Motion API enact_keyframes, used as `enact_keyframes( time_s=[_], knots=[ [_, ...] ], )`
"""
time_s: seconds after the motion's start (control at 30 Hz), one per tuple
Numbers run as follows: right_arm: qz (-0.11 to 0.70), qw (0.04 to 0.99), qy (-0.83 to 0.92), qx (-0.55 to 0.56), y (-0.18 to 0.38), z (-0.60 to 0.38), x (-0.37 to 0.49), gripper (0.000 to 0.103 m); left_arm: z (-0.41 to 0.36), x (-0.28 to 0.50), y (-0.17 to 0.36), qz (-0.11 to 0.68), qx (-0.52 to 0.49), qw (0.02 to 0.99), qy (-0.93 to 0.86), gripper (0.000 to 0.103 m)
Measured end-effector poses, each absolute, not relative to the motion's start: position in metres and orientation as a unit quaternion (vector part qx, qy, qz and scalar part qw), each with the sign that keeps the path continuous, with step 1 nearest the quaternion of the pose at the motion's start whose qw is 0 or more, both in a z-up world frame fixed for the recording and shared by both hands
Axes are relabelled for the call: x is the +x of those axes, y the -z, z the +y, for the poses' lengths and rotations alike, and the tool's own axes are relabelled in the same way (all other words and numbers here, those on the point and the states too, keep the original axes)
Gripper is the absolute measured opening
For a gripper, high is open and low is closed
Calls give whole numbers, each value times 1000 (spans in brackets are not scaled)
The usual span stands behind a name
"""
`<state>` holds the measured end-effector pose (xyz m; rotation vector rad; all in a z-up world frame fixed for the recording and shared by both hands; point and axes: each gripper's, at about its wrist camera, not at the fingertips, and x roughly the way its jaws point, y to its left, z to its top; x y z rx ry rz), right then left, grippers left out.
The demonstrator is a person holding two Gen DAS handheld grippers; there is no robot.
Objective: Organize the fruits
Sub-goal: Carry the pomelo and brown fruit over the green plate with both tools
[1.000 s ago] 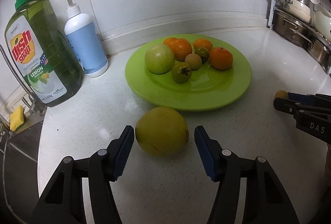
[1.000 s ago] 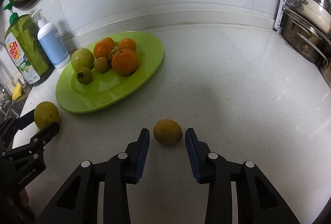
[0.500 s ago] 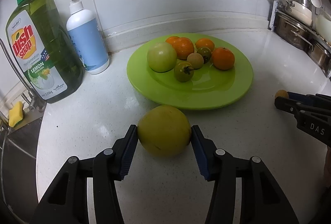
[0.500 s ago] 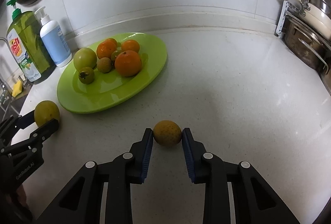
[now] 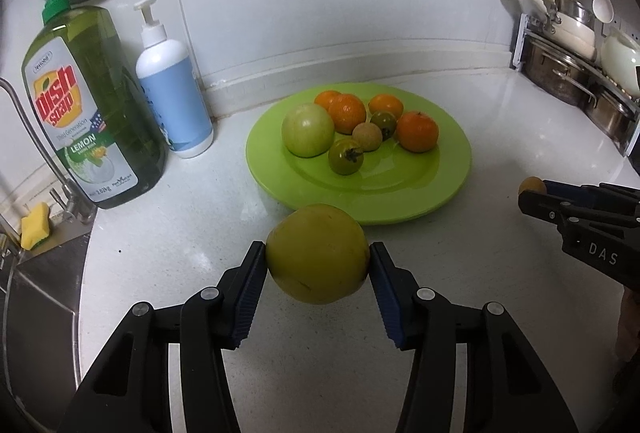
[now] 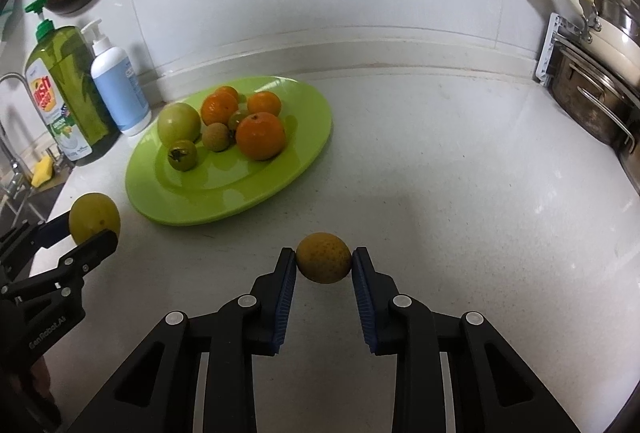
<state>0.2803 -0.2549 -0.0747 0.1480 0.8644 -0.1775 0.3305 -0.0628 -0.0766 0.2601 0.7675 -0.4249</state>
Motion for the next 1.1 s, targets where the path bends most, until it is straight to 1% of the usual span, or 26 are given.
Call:
enact_keyframes(
  time_s=[0.23, 0.6, 1.1],
  knots=[
    [401, 912, 57, 67, 56, -249, 275, 30, -62, 325, 62, 358, 116, 901, 216, 51],
    [375, 925, 13, 52, 32, -234, 290, 30, -65, 333, 39, 327, 118, 909, 230, 51],
    [380, 923, -32, 45, 37, -212, 340, 30, -70, 384, 45, 331, 118, 903, 247, 51]
  ],
)
